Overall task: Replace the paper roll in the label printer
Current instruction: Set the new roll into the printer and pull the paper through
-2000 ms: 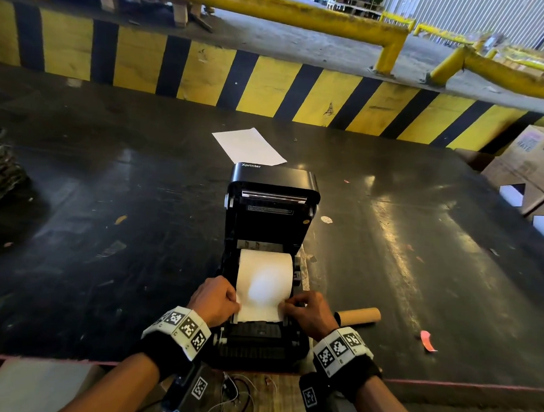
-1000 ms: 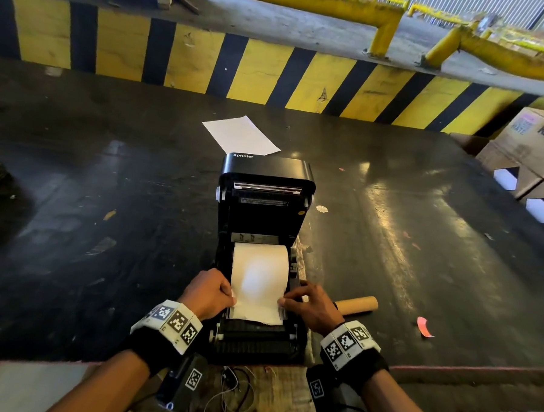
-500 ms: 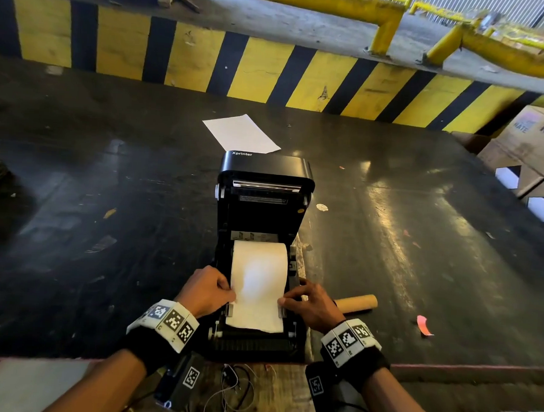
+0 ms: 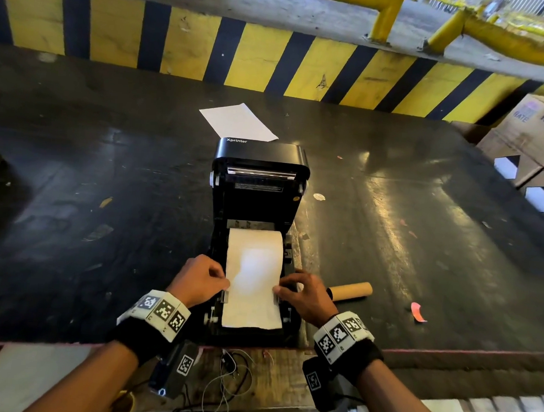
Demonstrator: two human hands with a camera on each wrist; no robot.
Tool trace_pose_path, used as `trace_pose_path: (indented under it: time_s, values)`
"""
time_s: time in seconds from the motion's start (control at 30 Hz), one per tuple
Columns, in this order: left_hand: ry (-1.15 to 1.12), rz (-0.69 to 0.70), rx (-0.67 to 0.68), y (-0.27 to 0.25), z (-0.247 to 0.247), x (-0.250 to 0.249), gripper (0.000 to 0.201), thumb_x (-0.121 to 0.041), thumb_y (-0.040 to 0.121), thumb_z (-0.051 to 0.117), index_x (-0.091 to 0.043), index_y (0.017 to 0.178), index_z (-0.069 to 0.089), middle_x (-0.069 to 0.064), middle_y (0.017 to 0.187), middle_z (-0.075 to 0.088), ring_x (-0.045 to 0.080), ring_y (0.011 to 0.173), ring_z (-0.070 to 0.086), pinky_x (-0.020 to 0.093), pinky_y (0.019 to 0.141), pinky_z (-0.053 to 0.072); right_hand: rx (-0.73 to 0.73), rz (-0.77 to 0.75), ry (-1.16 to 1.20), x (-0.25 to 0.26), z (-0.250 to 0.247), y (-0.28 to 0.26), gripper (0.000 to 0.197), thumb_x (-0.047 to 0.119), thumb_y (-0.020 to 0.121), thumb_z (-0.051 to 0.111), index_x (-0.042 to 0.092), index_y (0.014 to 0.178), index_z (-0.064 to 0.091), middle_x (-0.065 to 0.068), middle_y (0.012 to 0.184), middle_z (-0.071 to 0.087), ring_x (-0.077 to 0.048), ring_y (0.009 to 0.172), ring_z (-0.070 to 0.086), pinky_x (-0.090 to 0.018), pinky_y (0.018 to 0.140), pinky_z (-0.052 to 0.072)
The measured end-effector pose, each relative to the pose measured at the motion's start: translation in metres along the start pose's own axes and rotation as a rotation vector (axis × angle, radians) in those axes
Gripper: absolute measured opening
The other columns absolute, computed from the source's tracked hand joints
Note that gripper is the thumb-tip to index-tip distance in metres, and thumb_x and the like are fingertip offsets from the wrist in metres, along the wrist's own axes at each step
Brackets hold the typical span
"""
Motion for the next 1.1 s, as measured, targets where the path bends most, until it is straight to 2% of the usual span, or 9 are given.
trace_pose_path:
  time_s: [0.1, 0.2, 0.27, 0.33, 0.43, 0.6, 0.77, 0.97, 1.1]
  values:
    - [0.040, 0.014, -0.081, -0.006, 0.000, -0.001, 0.009, -0.016, 0.074, 0.071, -0.017, 0.067, 0.065, 0.003, 0.069, 0.066, 0.016, 0.064, 0.061, 0.034, 0.065, 0.053, -0.167, -0.064, -0.096, 0.000, -0.001, -0.009, 0.021, 0.035, 0.075, 0.072, 0.020, 0.089, 0.067, -0.006, 0.109, 0.058, -0.024, 0.103, 0.055, -0.041, 0.091, 0.044]
    - [0.079, 0.174, -0.224, -0.020, 0.001, -0.001, 0.016, -0.019, 0.071, 0.074, -0.019, 0.074, 0.058, 0.001, 0.071, 0.058, 0.015, 0.062, 0.055, 0.031, 0.058, 0.048, -0.240, -0.235, -0.149, 0.009, -0.002, -0.023, 0.025, 0.041, 0.074, 0.070, 0.021, 0.089, 0.065, -0.005, 0.108, 0.057, -0.023, 0.103, 0.050, -0.039, 0.089, 0.040]
    - [0.075, 0.318, -0.096, -0.030, 0.005, -0.002, 0.016, -0.025, 0.072, 0.074, -0.021, 0.078, 0.060, -0.003, 0.077, 0.059, 0.012, 0.070, 0.057, 0.032, 0.065, 0.051, -0.054, -0.403, -0.236, 0.017, 0.001, -0.034, 0.036, 0.052, 0.072, 0.065, 0.025, 0.095, 0.065, -0.001, 0.113, 0.058, -0.019, 0.109, 0.049, -0.039, 0.093, 0.038]
    - [0.201, 0.402, 0.095, -0.039, 0.012, -0.004, 0.020, -0.038, 0.074, 0.071, -0.025, 0.086, 0.062, -0.009, 0.088, 0.059, 0.005, 0.081, 0.055, 0.028, 0.075, 0.050, 0.143, -0.482, -0.364, 0.020, 0.006, -0.041, 0.042, 0.053, 0.072, 0.066, 0.026, 0.104, 0.064, -0.001, 0.120, 0.057, -0.017, 0.115, 0.046, -0.039, 0.098, 0.033]
    - [0.457, 0.466, 0.185, -0.043, 0.021, -0.001, 0.033, -0.049, 0.074, 0.067, -0.027, 0.098, 0.060, -0.010, 0.099, 0.056, 0.005, 0.090, 0.048, 0.024, 0.079, 0.043, 0.176, -0.524, -0.415, 0.018, 0.012, -0.046, 0.032, 0.036, 0.075, 0.069, 0.023, 0.104, 0.065, -0.003, 0.117, 0.062, -0.022, 0.111, 0.051, -0.041, 0.096, 0.035]
    - [0.462, 0.492, 0.110, -0.050, 0.025, 0.004, 0.019, -0.033, 0.082, 0.064, -0.021, 0.097, 0.064, -0.004, 0.097, 0.059, 0.014, 0.089, 0.053, 0.030, 0.079, 0.047, 0.068, -0.610, -0.381, 0.017, 0.016, -0.050, 0.012, 0.016, 0.080, 0.062, 0.015, 0.087, 0.072, -0.004, 0.091, 0.075, -0.023, 0.085, 0.066, -0.040, 0.076, 0.051]
    - [0.491, 0.531, 0.041, -0.063, 0.030, 0.002, 0.019, -0.021, 0.090, 0.055, -0.016, 0.102, 0.069, 0.001, 0.097, 0.063, 0.017, 0.088, 0.058, 0.032, 0.080, 0.051, 0.005, -0.612, -0.418, 0.018, 0.013, -0.057, 0.013, 0.017, 0.085, 0.060, 0.017, 0.086, 0.073, -0.004, 0.073, 0.073, -0.023, 0.069, 0.065, -0.032, 0.066, 0.049]
    - [0.510, 0.515, 0.017, -0.090, 0.040, -0.001, 0.024, -0.008, 0.090, 0.052, -0.011, 0.110, 0.065, 0.006, 0.103, 0.061, 0.019, 0.095, 0.056, 0.031, 0.083, 0.051, 0.028, -0.615, -0.478, 0.020, 0.012, -0.073, 0.018, 0.019, 0.087, 0.053, 0.017, 0.076, 0.068, -0.004, 0.062, 0.068, -0.022, 0.060, 0.061, -0.034, 0.063, 0.050]
    - [0.521, 0.486, -0.020, -0.109, 0.048, 0.002, 0.024, -0.009, 0.091, 0.053, -0.012, 0.112, 0.064, 0.005, 0.106, 0.062, 0.017, 0.097, 0.056, 0.027, 0.085, 0.050, 0.063, -0.587, -0.472, 0.021, 0.015, -0.092, 0.025, 0.017, 0.091, 0.047, 0.017, 0.084, 0.071, -0.008, 0.073, 0.073, -0.026, 0.067, 0.064, -0.035, 0.075, 0.051]
Point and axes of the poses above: each hand's wrist, its own y-axis towards the middle knuckle, its own z-axis out of the palm, x = y × z, the point moved 1 cm from there along y, towards the middle knuckle
